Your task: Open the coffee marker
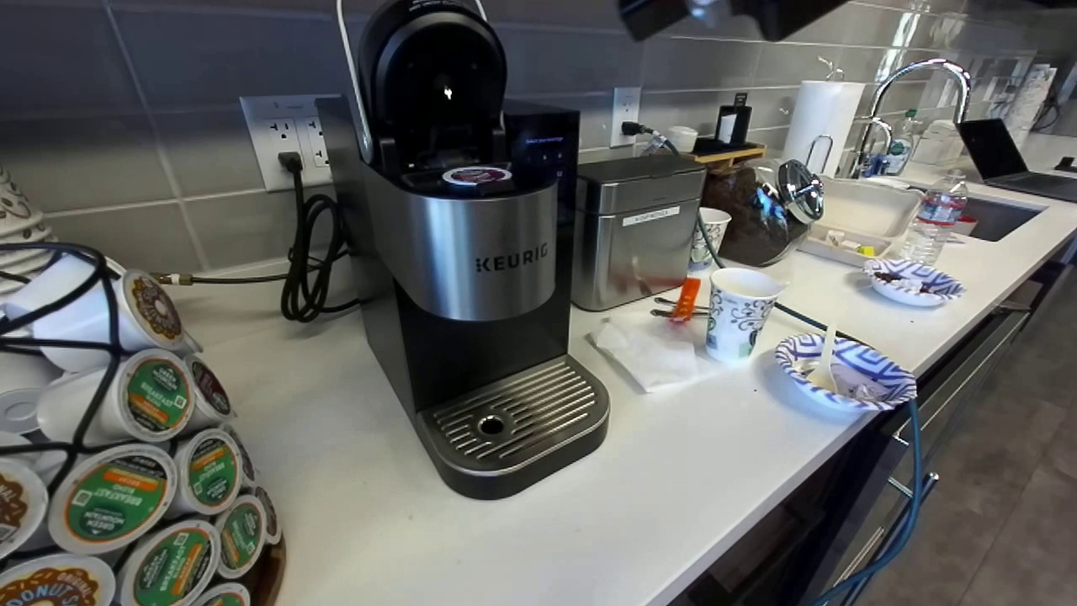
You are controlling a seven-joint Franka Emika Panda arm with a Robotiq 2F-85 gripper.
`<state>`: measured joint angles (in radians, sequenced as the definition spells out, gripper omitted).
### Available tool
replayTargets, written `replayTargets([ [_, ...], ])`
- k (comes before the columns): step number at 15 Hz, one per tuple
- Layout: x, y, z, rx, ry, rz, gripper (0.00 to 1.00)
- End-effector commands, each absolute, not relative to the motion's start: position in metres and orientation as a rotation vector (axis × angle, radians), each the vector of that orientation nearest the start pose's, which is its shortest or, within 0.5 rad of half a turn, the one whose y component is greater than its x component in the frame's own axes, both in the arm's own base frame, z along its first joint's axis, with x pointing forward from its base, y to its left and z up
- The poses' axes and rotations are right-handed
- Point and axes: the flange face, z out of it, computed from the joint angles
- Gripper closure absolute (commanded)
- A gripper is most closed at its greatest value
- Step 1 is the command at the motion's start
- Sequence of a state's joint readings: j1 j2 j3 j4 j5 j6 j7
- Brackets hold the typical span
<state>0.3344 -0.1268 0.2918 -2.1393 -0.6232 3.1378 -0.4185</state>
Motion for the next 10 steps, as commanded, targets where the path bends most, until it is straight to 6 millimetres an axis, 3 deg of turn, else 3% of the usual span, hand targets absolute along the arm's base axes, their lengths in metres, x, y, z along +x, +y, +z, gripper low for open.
replayTargets([
  [1, 0.385, 0.301, 0.581, 1.820, 1.694, 1.350, 0.00],
  [5, 0.366, 0.236, 0.574, 2.014, 1.555, 1.120, 0.00],
  [7, 0.355, 0.208, 0.563, 2.136, 1.487, 1.009, 0.00],
  [10, 0.340, 0.162, 0.535, 2.377, 1.401, 0.998, 0.00],
])
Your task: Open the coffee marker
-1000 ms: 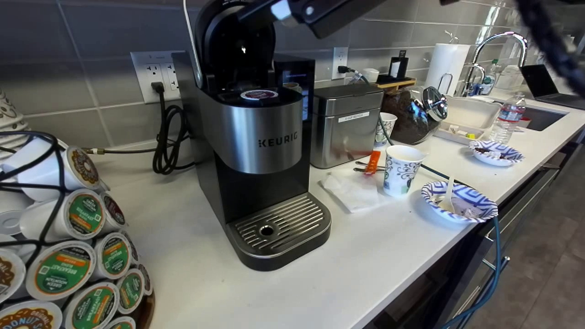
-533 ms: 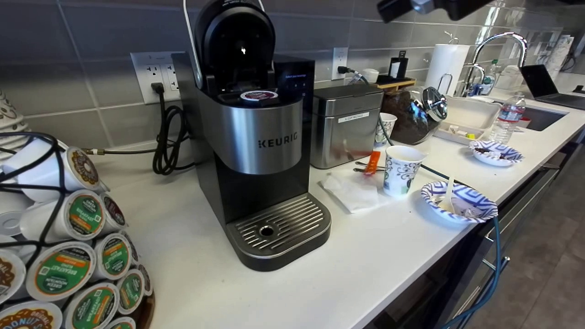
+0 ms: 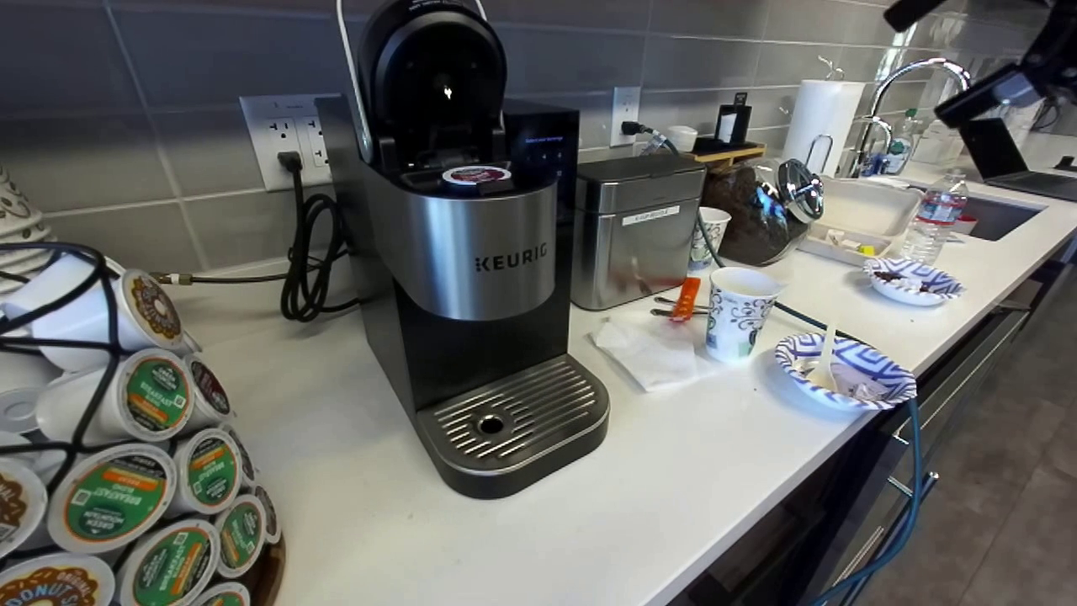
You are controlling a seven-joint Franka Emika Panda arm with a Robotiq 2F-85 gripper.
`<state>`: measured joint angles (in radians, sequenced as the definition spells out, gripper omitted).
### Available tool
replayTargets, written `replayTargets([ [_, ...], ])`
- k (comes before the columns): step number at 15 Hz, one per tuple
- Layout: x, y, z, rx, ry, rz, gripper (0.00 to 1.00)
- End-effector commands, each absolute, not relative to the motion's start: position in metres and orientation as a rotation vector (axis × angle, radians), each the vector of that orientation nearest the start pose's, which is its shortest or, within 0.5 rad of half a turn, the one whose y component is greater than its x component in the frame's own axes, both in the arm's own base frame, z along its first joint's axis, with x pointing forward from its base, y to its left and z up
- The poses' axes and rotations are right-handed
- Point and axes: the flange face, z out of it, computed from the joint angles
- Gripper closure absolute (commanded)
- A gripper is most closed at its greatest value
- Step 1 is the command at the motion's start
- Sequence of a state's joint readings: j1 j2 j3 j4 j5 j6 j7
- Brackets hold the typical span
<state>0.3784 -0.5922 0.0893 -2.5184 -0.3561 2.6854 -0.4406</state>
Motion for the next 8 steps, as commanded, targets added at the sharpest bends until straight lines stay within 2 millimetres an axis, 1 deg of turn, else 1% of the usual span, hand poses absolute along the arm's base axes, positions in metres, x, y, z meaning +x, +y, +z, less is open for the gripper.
replayTargets([
  [1, 0.334, 0.146, 0.525, -2.740, -1.516, -1.093, 0.00],
  [2, 0.325, 0.131, 0.511, -2.752, -1.446, -1.042, 0.00],
  [4, 0.310, 0.110, 0.489, -2.769, -1.321, -0.920, 0.00],
  [6, 0.318, 0.098, 0.502, -2.816, -1.176, -0.797, 0.00],
  [7, 0.326, 0.106, 0.496, -2.818, -1.281, -0.864, 0.00],
  [8, 0.324, 0.101, 0.499, -2.821, -1.244, -0.834, 0.00],
])
